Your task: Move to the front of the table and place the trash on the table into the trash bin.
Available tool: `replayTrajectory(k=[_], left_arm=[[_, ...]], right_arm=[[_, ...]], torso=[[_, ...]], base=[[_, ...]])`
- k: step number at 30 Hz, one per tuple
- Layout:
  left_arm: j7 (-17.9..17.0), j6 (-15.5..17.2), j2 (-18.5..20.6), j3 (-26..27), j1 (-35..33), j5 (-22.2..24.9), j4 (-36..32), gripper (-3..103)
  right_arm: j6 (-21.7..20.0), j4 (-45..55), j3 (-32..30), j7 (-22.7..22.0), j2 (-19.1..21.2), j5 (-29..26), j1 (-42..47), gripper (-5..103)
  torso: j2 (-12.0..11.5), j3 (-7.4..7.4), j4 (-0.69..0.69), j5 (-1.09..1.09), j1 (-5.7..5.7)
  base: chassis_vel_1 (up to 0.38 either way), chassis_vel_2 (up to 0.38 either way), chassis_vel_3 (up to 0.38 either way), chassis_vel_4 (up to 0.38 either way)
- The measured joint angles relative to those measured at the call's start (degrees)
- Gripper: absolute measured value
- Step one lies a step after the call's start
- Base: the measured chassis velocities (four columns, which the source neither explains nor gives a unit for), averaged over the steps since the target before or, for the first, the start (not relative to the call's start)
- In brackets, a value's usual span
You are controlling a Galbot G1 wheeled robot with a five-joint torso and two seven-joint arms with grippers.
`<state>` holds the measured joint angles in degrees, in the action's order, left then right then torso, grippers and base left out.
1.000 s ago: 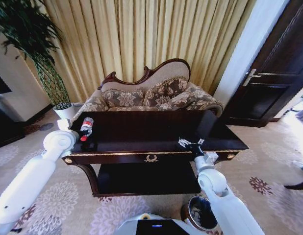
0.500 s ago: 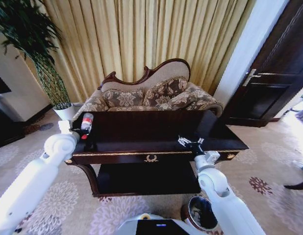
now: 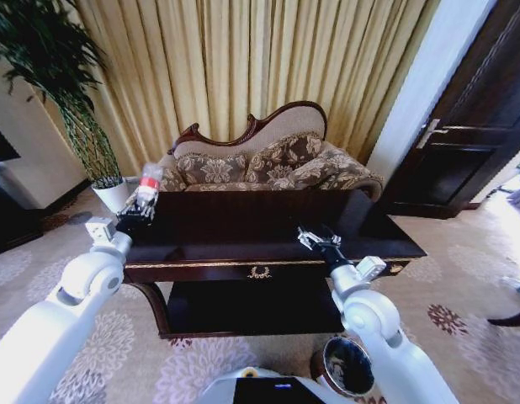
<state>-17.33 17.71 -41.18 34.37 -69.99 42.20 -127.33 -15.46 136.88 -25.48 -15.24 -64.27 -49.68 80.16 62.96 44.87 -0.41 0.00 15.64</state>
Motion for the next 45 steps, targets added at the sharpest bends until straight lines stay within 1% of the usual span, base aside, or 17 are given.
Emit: replayTrajectory(k=[2,3,6,7,9,12,18,21,23,27,31,33,34,36,37,40,45], left_arm=[[2.6,-1.9,0.3,0.3,-1.6,-0.6,-2.9,32],[2.6,-1.9,0.3,0.3,-1.6,-0.6,-2.9,32],[7.1,-4.0,1.1,0.2,-3.1,-0.6,-6.5,32],[7.1,-4.0,1.1,0.2,-3.1,-0.6,-6.5,32],[10.0,-4.8,2.1,-0.2,-3.7,-0.5,-8.9,32],[12.0,-5.3,3.2,-0.8,-3.9,-0.4,-10.1,32],[14.3,-7.0,5.4,-4.5,-2.4,-0.6,-10.6,32],[15.7,-8.4,6.5,-7.2,-0.4,-1.1,-9.1,32],[17.3,-10.1,7.4,-9.9,3.0,-1.9,-5.3,32],[18.2,-10.8,7.8,-11.6,6.1,-2.1,-2.2,32],[19.1,-12.0,8.2,-15.9,12.2,-1.8,2.5,32],[19.6,-12.4,8.0,-20.7,17.2,-1.8,5.2,32],[19.6,-12.4,8.0,-20.7,17.2,-1.8,5.2,32],[19.7,-12.4,7.4,-25.9,21.6,-1.8,6.9,32],[19.7,-12.4,7.4,-25.9,21.6,-1.8,6.9,32],[19.7,-12.3,5.6,-31.4,26.5,-2.0,8.7,32],[19.3,-11.8,3.8,-34.6,28.6,-2.4,9.2,32]], right_arm=[[-0.7,2.5,0.0,0.6,1.2,-3.9,0.0,100],[-0.7,2.5,0.0,0.6,1.2,-3.9,0.0,100],[-2.1,4.7,0.0,2.9,2.9,-7.6,-0.6,100],[-2.1,4.7,0.0,2.9,2.9,-7.6,-0.6,100],[-3.2,6.1,0.0,4.4,3.9,-10.6,-1.0,100],[-4.1,6.7,0.0,4.9,4.5,-13.2,-1.2,100],[-4.5,6.7,-0.2,5.8,5.9,-16.0,-2.5,100],[-4.5,5.8,-0.1,6.2,6.4,-16.3,-3.8,100],[-4.5,3.6,0.3,7.1,7.0,-16.2,-5.7,100],[-4.4,1.4,1.0,7.7,7.7,-16.2,-7.9,100],[-4.3,-2.6,3.3,8.1,8.8,-17.3,-13.3,100],[-4.3,-5.6,6.1,8.1,9.4,-18.9,-18.1,100],[-4.3,-5.6,6.1,8.1,9.4,-18.9,-18.1,100],[-4.4,-8.2,8.9,8.0,9.6,-20.3,-22.4,100],[-4.4,-8.2,8.9,8.0,9.6,-20.3,-22.4,100],[-4.7,-11.2,12.3,7.3,9.2,-21.4,-27.2,100],[-4.8,-13.9,15.0,7.2,8.4,-21.4,-31.5,100]], torso=[[0.0,0.00,0.02,0.00,0.00],[0.0,0.00,0.02,0.00,0.00],[0.0,0.00,0.02,0.00,0.00],[0.0,0.00,0.02,0.00,0.00],[0.0,0.00,0.01,0.00,0.00],[0.0,0.00,0.01,0.01,0.01],[0.0,0.00,0.01,0.00,0.01],[0.0,0.00,0.01,0.00,0.01],[0.0,0.01,0.00,0.00,0.00],[0.0,0.01,0.01,-0.01,0.01],[0.0,0.02,0.02,0.00,0.01],[0.0,0.02,0.01,0.00,0.01],[0.0,0.02,0.01,0.00,0.01],[0.0,0.02,0.02,0.01,0.01],[0.0,0.02,0.02,0.01,0.01],[0.0,0.02,0.00,0.00,0.01],[0.0,0.01,0.02,0.00,0.01]], base=[[0.000,0.000,0.000,0.000],[0.000,0.000,0.000,0.000],[0.000,0.000,0.000,0.000],[0.000,0.000,0.000,0.000],[0.000,0.000,0.000,0.000],[0.000,0.000,0.000,0.000],[0.000,0.000,0.000,0.000],[0.000,0.000,0.000,0.000],[0.000,0.000,0.000,0.000],[0.000,0.000,0.000,0.000],[0.000,0.000,0.000,0.000],[0.000,0.000,0.000,0.000],[0.000,0.000,0.000,0.000],[0.000,0.000,0.000,0.000],[0.000,0.000,0.000,0.000],[0.000,0.000,0.000,0.000],[0.000,0.000,0.000,0.000]])
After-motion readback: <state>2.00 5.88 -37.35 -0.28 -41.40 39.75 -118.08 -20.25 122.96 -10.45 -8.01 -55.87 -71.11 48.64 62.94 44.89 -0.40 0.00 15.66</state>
